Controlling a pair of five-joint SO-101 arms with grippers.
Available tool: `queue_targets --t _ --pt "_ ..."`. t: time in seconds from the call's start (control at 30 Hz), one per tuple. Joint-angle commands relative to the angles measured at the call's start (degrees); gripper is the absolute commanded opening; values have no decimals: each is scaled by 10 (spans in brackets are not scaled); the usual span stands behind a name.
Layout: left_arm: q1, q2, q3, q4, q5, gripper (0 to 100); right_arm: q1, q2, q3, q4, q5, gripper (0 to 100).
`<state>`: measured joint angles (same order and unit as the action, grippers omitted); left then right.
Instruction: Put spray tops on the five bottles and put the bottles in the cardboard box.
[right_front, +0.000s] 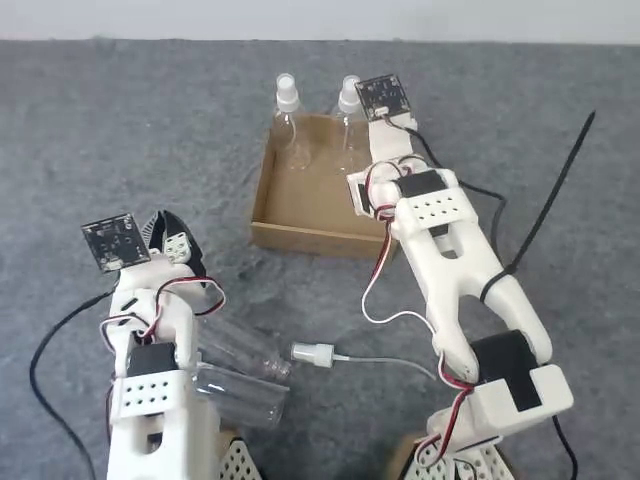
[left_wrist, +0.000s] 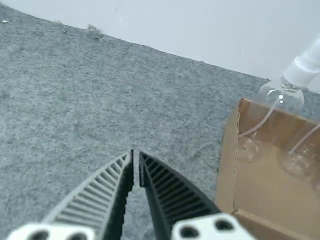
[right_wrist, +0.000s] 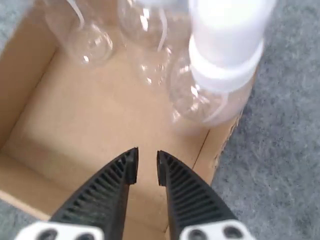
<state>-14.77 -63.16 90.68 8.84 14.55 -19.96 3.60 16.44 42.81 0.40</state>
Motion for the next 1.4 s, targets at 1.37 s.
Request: queue_targets --t 1.37 --pt "-1 -13 -7 -19 -6 16 29 26 58 -243 29 6"
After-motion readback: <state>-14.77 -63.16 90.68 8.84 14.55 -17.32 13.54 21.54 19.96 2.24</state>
